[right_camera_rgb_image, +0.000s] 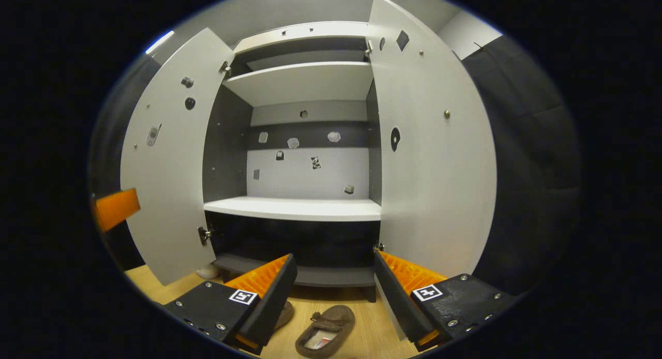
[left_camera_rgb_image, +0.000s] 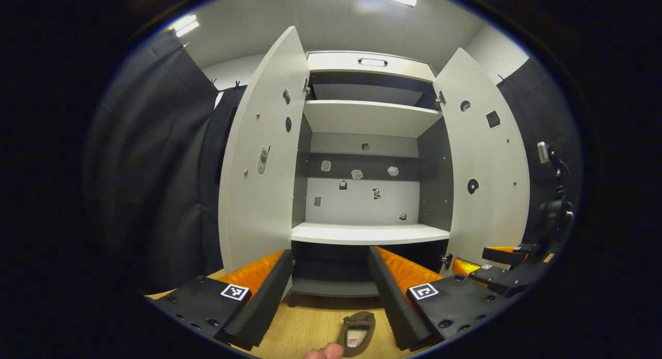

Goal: Grab one shoe with the right hand and put it into the shoe cabinet, grab the other shoe with the left hand and put it into the shoe cabinet; then close the right door with the right hand and the left door with the left hand.

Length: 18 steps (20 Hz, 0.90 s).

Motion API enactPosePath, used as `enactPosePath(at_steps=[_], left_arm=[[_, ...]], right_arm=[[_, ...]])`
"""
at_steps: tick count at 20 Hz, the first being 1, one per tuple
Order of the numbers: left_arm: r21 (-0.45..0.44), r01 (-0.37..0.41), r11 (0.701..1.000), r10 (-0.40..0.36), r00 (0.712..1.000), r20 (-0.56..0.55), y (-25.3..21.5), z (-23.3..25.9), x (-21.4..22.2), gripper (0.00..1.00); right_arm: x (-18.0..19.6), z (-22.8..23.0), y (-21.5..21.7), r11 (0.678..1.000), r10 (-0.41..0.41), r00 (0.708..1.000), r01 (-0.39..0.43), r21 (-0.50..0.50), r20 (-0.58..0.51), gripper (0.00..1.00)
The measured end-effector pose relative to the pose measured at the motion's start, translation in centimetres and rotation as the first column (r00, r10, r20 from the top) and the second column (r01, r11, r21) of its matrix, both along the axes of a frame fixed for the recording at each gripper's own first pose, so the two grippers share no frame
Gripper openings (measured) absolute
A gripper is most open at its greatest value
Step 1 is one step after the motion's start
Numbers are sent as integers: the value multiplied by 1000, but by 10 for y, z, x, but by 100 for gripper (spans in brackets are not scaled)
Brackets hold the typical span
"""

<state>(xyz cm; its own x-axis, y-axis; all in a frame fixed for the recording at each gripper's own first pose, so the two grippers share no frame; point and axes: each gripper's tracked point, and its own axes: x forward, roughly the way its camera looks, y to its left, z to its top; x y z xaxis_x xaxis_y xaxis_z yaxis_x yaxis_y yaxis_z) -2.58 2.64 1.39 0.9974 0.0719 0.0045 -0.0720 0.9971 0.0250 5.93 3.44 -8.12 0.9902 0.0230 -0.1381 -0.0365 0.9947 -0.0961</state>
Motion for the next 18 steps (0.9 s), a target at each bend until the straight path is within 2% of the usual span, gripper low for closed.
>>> enactPosePath(at_steps=[2,7,10,11,13,14,15,18], left_arm=[[1,-14,1000,14,1000,5,5,1,-2,99],[-4,-42,999,42,999,-1,19,-1,-4,96],[-4,-50,999,50,999,-4,23,-2,-1,96],[-8,-47,999,47,999,-1,23,-1,-2,99],[-15,-42,999,42,999,2,22,-3,-2,94],[-17,-40,999,40,999,0,23,-3,-1,96],[-19,-41,999,41,999,-2,24,-5,-1,94],[-21,-47,999,47,999,-6,29,-6,2,96]], right_arm=[[3,-31,3,1000,10,998,-11,-15,-57,93],[2,-115,-7,997,-24,972,6,-77,-233,93],[-5,-162,-19,993,-61,939,21,-120,-338,93],[-8,-176,-21,992,-63,926,18,-122,-374,93],[-11,-202,-29,991,-77,897,22,-131,-436,92],[-12,-212,-34,989,-93,882,30,-143,-463,92],[-12,-221,-39,987,-111,870,41,-153,-481,92],[-7,-245,-53,980,-160,826,69,-185,-540,90]])
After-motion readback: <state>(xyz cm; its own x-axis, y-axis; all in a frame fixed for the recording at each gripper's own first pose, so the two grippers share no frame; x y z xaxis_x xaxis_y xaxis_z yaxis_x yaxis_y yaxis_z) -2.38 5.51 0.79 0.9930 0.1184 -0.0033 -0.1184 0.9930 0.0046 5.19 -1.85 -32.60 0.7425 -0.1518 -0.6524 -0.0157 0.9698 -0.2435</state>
